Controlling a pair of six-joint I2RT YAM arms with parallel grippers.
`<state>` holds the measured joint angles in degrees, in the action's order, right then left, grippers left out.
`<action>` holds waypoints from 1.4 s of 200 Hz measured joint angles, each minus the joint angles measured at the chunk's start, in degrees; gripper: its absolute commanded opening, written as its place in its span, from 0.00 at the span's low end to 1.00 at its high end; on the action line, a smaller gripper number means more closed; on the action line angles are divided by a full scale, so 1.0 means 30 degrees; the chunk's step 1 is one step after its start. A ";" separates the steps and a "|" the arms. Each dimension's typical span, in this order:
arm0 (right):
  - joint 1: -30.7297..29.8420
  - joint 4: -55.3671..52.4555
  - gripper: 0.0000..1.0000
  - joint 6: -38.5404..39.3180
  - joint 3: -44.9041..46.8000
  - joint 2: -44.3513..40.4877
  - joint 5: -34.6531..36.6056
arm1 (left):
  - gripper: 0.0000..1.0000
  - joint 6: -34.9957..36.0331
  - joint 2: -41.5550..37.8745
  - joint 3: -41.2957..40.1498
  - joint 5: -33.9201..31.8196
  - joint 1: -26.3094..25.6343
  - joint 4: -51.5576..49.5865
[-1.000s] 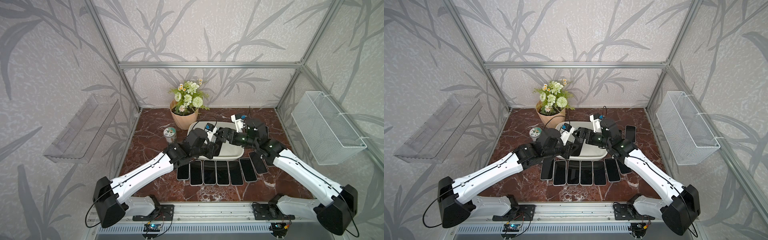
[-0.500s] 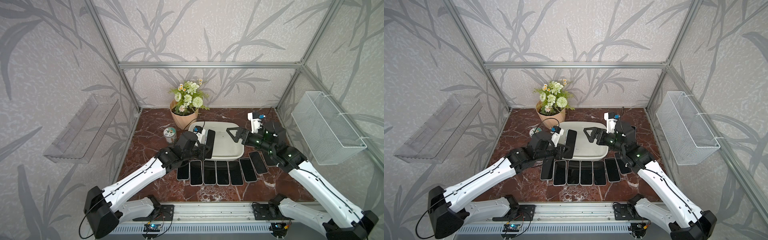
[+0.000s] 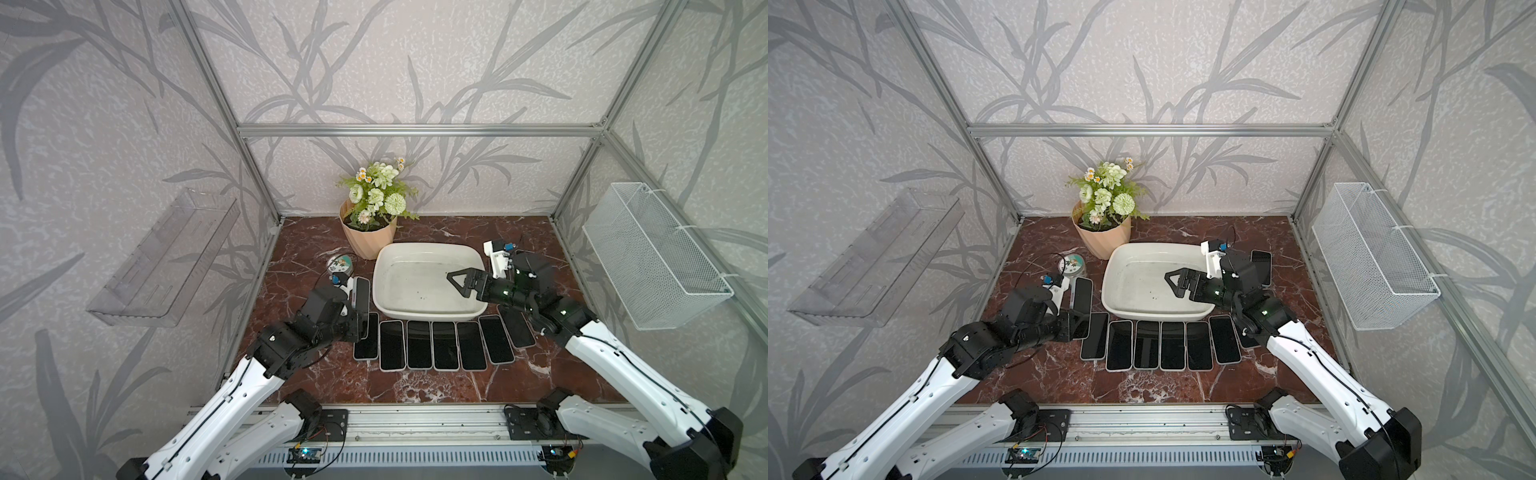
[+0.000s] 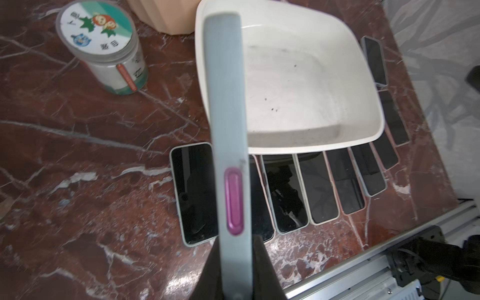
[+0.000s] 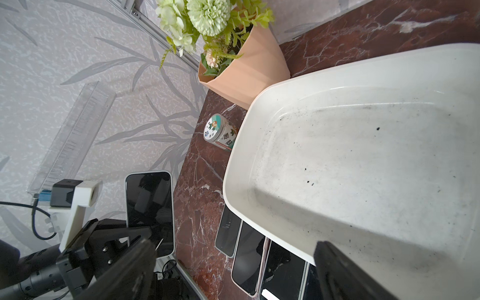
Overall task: Take the phone out of the storage box
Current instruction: Place the phone at the center of the board.
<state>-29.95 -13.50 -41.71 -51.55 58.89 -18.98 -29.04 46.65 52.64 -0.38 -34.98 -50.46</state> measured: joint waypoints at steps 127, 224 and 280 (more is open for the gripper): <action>-0.0007 0.0248 0.99 -0.0036 0.2375 -0.1158 -0.0197 | 0.00 0.0772 0.2732 -0.3096 -0.0663 0.2550 0.0663; 0.0007 0.0197 0.99 0.0291 0.2652 -0.1588 -0.0182 | 0.00 0.1632 0.5202 -0.4051 0.0248 0.4554 0.3118; 0.0007 0.0197 0.99 0.0299 0.2652 -0.1530 -0.0182 | 0.00 0.2208 0.6076 -0.4473 0.0758 0.4838 0.4007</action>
<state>-29.93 -12.91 -40.82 -43.59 54.30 -19.53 -22.41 64.88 39.22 1.89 -20.47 -38.44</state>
